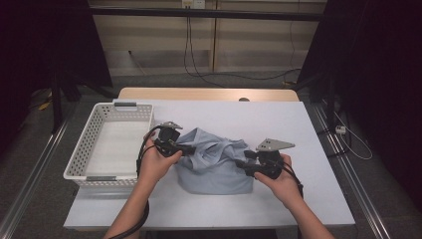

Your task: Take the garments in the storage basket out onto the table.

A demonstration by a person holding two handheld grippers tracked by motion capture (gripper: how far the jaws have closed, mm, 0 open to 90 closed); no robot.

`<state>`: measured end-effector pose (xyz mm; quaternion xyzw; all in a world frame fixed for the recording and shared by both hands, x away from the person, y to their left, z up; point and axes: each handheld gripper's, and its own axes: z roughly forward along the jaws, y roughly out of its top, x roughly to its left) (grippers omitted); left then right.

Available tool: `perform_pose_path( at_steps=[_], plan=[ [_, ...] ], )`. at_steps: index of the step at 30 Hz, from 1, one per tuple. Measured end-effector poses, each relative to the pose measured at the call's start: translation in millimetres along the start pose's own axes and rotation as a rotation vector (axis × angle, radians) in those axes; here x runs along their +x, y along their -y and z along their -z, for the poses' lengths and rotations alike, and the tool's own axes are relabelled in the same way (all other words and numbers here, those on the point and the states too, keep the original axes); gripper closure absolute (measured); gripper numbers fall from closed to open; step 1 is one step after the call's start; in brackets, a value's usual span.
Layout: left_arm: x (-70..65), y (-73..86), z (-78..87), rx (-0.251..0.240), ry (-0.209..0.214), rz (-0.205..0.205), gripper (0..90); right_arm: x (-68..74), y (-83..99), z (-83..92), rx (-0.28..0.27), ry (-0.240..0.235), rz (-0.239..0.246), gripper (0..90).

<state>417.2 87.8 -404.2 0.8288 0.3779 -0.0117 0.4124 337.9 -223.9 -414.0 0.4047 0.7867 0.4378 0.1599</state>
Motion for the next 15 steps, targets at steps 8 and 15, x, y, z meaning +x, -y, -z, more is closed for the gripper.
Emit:
perform_pose_path(
  at_steps=[8,15],
  plan=[
    [0.6,0.1,-0.8,0.013,0.001,-0.003,88.6,-26.4,-12.6,0.5,-0.012,0.041,-0.069,39.7],
    [0.9,0.4,-1.7,0.015,-0.001,-0.002,88.7,-48.5,-25.2,-5.6,-0.008,0.083,-0.119,37.0]
  ],
)
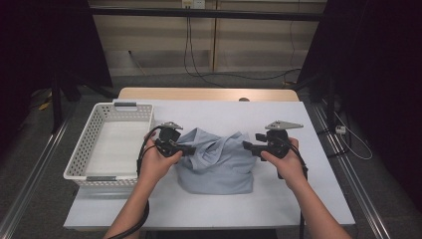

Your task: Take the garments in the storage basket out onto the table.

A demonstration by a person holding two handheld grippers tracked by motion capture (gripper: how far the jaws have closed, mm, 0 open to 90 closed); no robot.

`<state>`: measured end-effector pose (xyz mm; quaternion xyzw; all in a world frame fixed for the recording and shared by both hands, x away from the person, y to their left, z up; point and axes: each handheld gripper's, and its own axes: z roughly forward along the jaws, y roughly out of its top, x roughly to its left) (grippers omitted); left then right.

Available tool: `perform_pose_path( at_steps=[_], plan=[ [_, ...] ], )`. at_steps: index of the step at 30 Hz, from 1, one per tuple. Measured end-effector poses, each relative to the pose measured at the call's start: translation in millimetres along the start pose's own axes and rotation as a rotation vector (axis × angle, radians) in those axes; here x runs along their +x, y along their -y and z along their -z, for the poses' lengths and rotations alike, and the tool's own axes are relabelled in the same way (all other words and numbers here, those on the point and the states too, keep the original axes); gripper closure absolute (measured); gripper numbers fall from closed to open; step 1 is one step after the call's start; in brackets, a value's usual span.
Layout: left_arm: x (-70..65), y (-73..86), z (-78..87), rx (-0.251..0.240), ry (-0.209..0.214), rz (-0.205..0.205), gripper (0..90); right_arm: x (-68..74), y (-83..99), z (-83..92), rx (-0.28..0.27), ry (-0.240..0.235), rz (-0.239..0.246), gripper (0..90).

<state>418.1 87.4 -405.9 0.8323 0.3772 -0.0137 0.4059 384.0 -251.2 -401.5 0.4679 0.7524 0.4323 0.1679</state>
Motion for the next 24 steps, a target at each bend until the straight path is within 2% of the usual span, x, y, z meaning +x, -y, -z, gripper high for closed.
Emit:
perform_pose_path(
  at_steps=[2,5,6,7,9,10,13,19,24],
  plan=[
    [0.3,0.3,-0.1,0.000,0.000,0.001,88.6,-2.1,-1.1,-2.3,0.003,0.004,-0.011,35.7],
    [0.5,0.3,0.0,-0.002,0.002,0.001,88.6,-2.0,0.1,-6.2,0.013,-0.021,-0.021,36.6],
    [0.5,0.3,0.2,-0.003,0.003,0.002,88.6,-0.2,1.4,-7.4,0.016,-0.020,-0.018,41.9],
    [0.5,0.3,0.3,-0.003,0.003,0.002,88.6,1.4,2.8,-8.1,0.012,-0.039,-0.007,53.6],
    [0.6,0.2,0.4,-0.001,0.002,0.000,88.6,4.6,5.1,-8.5,0.005,-0.057,-0.007,60.4],
    [0.7,0.3,0.4,-0.001,0.003,0.001,88.6,6.4,6.3,-8.6,0.006,-0.065,-0.003,68.6],
    [0.2,-0.1,0.5,-0.001,-0.002,-0.001,88.6,9.8,8.8,-7.0,-0.006,-0.089,0.010,80.9],
    [0.6,-0.1,0.4,0.002,-0.008,0.004,88.7,26.6,12.4,-0.3,-0.022,-0.150,0.064,84.1],
    [-0.6,-0.9,0.3,-0.001,-0.005,0.000,88.6,47.7,25.9,-0.4,-0.014,-0.206,0.109,85.7]
  ],
)
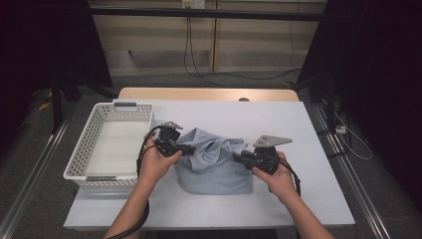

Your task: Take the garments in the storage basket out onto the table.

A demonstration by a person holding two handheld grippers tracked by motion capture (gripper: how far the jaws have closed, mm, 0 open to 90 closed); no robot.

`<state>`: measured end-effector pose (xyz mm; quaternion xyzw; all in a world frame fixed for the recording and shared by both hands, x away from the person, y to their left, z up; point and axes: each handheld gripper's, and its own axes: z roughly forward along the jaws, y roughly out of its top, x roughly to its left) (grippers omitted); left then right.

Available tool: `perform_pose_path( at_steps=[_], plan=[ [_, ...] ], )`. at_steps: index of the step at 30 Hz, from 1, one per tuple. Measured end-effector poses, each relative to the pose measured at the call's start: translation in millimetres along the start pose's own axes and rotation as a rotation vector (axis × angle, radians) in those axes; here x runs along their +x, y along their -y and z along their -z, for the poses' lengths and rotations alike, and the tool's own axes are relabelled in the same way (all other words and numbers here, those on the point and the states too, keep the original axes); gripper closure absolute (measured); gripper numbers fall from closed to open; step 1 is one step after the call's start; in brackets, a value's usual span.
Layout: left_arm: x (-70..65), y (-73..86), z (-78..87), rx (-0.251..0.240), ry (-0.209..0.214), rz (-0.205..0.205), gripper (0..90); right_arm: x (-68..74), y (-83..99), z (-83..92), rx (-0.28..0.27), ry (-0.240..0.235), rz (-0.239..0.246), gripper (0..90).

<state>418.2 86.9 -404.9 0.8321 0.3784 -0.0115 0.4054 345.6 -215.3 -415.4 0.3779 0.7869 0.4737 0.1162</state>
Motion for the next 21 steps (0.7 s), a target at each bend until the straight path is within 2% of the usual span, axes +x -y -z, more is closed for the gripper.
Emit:
perform_pose_path(
  at_steps=[6,16,21],
  plan=[
    [-1.2,-1.4,-1.6,-0.011,0.011,0.001,88.6,14.6,18.5,-12.2,0.037,-0.034,0.014,86.2],
    [-6.2,-8.3,-5.4,-0.052,0.057,-0.009,87.6,26.0,35.8,-26.9,0.102,-0.051,0.029,86.3],
    [-10.6,-11.9,-14.1,-0.060,0.084,-0.032,77.2,28.8,39.3,-29.1,0.115,-0.046,0.032,86.2]
  ],
)
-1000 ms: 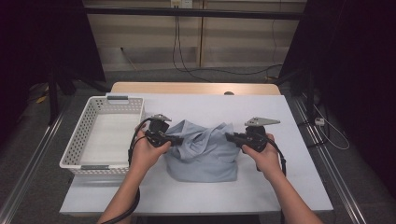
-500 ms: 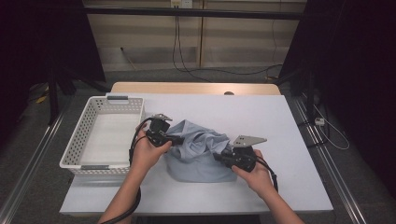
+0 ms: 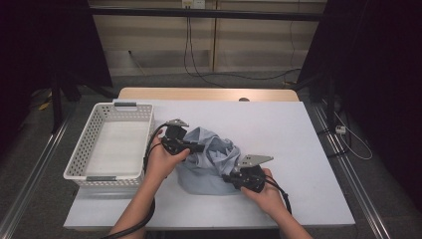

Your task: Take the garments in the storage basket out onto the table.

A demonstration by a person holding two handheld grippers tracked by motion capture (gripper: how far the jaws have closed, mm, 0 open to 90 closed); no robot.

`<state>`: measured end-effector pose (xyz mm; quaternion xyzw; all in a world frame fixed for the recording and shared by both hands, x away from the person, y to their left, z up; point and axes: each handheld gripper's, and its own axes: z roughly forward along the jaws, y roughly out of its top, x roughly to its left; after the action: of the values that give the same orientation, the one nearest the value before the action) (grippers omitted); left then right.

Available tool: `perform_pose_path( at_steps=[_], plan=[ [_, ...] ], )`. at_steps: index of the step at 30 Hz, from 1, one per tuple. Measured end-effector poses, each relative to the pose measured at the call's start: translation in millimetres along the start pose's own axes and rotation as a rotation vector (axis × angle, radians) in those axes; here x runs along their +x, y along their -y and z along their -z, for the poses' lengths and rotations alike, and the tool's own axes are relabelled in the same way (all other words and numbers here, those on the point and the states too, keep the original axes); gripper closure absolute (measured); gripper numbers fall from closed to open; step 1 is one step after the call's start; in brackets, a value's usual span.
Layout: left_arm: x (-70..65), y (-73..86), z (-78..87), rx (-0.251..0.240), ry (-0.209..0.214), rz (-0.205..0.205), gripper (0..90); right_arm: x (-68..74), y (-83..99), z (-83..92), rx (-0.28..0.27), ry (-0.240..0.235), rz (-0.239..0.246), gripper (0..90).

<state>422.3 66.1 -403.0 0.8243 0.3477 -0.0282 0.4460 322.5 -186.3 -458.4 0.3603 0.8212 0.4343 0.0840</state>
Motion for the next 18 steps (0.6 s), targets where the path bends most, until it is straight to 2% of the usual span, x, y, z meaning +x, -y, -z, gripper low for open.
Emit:
perform_pose_path(
  at_steps=[2,4,12,15,18],
  plan=[
    [-1.9,-1.3,-5.3,-0.005,0.019,-0.013,70.3,0.7,0.5,0.5,-0.006,0.006,0.000,86.2],
    [-4.2,-2.4,-9.9,-0.004,0.044,-0.013,68.3,0.7,1.3,0.7,-0.013,0.016,0.000,86.2],
    [-9.6,-2.6,-27.2,0.019,0.081,-0.037,58.5,0.8,1.5,0.4,-0.012,0.027,-0.012,86.0],
    [-11.3,0.0,-33.2,0.048,0.077,-0.045,61.2,0.3,2.2,0.7,-0.014,0.028,-0.016,85.8],
    [-11.9,4.2,-37.9,0.103,0.073,-0.045,70.7,-0.4,2.4,1.4,-0.013,0.030,-0.021,85.1]
  ],
)
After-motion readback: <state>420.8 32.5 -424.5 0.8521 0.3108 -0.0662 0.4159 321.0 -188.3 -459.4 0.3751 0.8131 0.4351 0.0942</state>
